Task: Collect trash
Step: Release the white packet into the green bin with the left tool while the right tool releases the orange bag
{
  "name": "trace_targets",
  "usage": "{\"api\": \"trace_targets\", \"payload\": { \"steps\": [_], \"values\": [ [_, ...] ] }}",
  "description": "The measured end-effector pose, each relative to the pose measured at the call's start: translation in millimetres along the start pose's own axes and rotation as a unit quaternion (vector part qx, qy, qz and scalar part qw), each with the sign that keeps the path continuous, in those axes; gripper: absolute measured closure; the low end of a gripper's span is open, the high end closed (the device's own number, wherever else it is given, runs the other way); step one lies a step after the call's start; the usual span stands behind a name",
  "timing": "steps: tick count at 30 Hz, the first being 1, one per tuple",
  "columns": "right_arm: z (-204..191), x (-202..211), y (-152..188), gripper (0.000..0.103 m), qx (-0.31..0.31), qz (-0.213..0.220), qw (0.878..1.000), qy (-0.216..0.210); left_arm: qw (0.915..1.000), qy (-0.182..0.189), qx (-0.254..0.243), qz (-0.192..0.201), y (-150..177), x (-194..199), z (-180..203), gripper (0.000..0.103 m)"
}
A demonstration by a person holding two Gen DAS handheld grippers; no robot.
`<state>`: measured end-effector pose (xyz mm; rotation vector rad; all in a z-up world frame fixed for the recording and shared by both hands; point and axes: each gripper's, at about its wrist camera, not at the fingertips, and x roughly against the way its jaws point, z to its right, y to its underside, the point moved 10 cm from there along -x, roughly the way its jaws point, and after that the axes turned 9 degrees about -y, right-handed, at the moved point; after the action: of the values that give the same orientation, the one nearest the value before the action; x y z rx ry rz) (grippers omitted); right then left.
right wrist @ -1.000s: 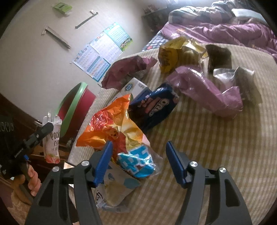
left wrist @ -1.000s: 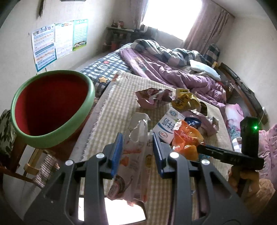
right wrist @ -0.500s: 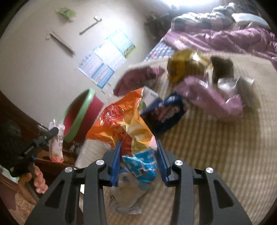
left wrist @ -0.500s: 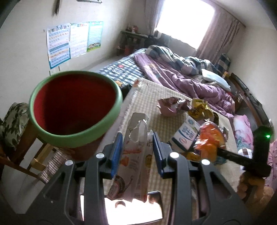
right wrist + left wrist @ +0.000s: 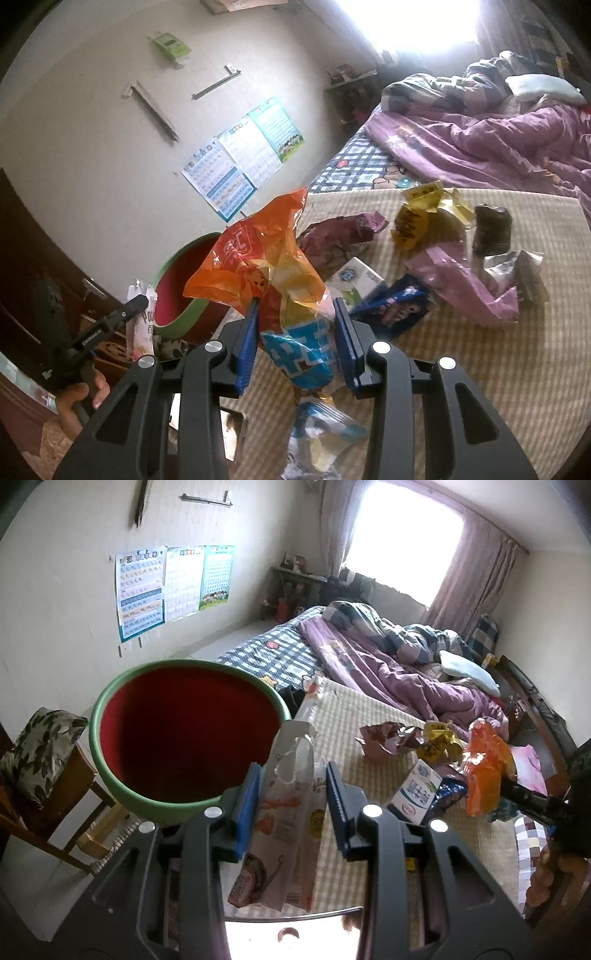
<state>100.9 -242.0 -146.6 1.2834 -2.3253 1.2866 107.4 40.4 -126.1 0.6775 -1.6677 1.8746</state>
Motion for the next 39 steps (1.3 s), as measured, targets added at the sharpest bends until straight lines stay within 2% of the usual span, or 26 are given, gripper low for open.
{"api": "trace_targets", "payload": {
  "steps": [23, 31, 39],
  "values": [
    [-52.1, -79.0, 10.7, 0.066, 0.016, -0.042, 0.999, -0.008, 0.9997, -0.008, 0.021, -0.007, -18.3, -15.7, -64.6, 0.069],
    [-69.3, -98.9, 9.1, 0.065, 0.013, -0.038, 0.999, -0.005, 0.9998, -0.007, 0.013, -0.011, -29.1, -27.9, -81.4, 0.069],
    [-94.9, -125.0, -6.2, 0.065, 0.026, -0.032, 0.999, -0.004, 0.9997, -0.007, -0.011, -0.021, -31.9, -45.3, -89.3, 0.068]
  ]
}}
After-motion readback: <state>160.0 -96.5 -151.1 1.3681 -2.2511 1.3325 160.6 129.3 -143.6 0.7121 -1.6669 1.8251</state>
